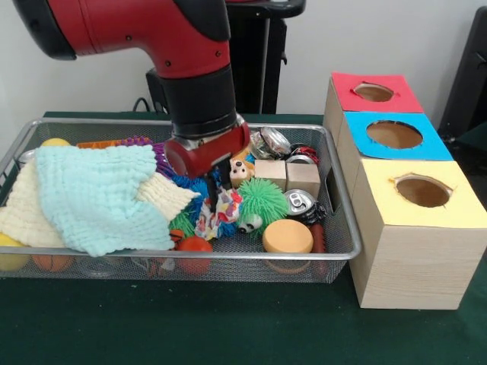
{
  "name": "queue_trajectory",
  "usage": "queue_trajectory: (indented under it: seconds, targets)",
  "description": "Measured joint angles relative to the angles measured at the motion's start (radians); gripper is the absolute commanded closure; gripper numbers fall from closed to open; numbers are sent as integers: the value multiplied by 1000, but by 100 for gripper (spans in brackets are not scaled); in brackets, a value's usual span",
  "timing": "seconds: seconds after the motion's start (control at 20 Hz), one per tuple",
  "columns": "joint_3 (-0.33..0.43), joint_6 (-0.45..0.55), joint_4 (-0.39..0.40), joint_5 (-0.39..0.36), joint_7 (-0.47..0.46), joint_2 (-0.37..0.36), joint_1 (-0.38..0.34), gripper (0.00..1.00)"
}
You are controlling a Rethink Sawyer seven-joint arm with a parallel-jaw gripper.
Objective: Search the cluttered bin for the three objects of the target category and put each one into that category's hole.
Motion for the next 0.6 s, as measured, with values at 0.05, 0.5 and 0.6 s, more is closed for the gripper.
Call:
queue_trajectory:
  seconds: [0.05, 0.5, 0.6]
  targets:
    - [1, 0, 6, 8, 0, -13, 1, 100]
    - [43, 0, 84, 139, 0, -134, 39, 100]
    - [56, 0, 105, 180, 0, -163, 54, 100]
